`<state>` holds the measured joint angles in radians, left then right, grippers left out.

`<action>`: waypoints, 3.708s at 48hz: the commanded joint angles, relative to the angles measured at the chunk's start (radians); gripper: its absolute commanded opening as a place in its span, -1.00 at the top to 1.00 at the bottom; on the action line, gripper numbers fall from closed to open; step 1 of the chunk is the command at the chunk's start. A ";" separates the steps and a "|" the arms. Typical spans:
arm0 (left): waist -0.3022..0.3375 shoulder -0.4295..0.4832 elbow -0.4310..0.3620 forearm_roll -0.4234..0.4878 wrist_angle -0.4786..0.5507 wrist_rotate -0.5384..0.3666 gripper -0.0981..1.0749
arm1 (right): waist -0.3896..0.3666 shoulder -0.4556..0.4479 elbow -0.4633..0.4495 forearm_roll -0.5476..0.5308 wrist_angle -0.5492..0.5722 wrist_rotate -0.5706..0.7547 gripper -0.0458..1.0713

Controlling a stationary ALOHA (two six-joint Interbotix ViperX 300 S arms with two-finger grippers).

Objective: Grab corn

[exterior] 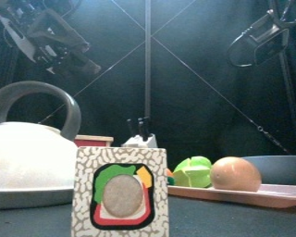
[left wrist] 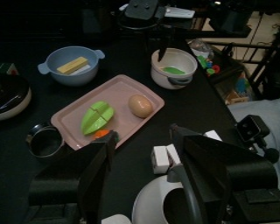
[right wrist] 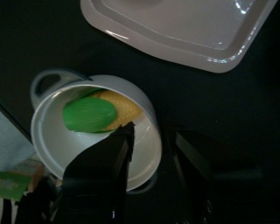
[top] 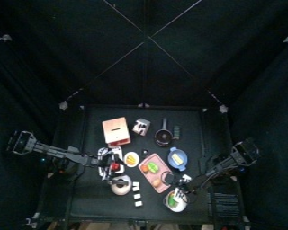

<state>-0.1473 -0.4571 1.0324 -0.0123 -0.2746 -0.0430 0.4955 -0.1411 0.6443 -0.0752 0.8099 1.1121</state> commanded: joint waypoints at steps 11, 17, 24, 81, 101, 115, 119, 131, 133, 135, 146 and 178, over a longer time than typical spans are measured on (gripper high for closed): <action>0.021 -0.003 -0.011 0.002 -0.008 0.003 -0.68 | -0.009 -0.023 -0.158 -0.046 0.167 0.196 -0.41; 0.037 -0.003 -0.006 -0.002 -0.008 0.003 -0.68 | 0.000 -0.025 -0.184 -0.084 0.219 0.380 -0.41; 0.040 -0.003 -0.002 -0.002 -0.009 0.003 -0.68 | 0.057 -0.023 -0.167 -0.184 0.219 0.644 -0.42; 0.054 -0.003 0.012 -0.006 -0.008 0.000 -0.68 | 0.267 0.163 -0.089 -0.314 0.092 1.235 -0.92; 0.054 -0.002 0.015 -0.008 -0.008 0.000 -0.68 | 0.235 0.204 -0.069 -0.310 0.032 1.232 -0.92; 0.054 -0.003 0.018 -0.008 -0.008 0.000 -0.68 | 0.224 0.232 -0.063 -0.307 -0.015 1.229 -0.91; 0.054 -0.002 0.018 -0.008 -0.009 0.000 -0.68 | 0.219 0.235 -0.060 -0.304 -0.014 1.226 -0.90; 0.054 -0.002 0.018 -0.008 -0.009 0.000 -0.68 | 0.218 0.238 -0.052 -0.304 -0.014 1.226 -0.75; 0.054 -0.002 0.018 -0.008 -0.009 0.000 -0.68 | 0.218 0.239 -0.051 -0.304 -0.014 1.226 -0.70; 0.054 -0.003 0.018 -0.008 -0.008 0.000 -0.68 | 0.216 0.239 -0.051 -0.304 -0.015 1.226 -0.66; 0.054 -0.003 0.020 -0.008 -0.009 0.000 -0.68 | 0.213 0.222 -0.060 -0.313 -0.025 1.221 -0.52; 0.054 -0.003 0.020 -0.008 -0.009 0.000 -0.68 | 0.221 0.137 -0.084 -0.337 0.048 1.187 -0.52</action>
<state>-0.0951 -0.4556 1.0630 -0.0184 -0.2746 -0.0430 0.7148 0.0430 0.5752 -0.4096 0.8544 2.3010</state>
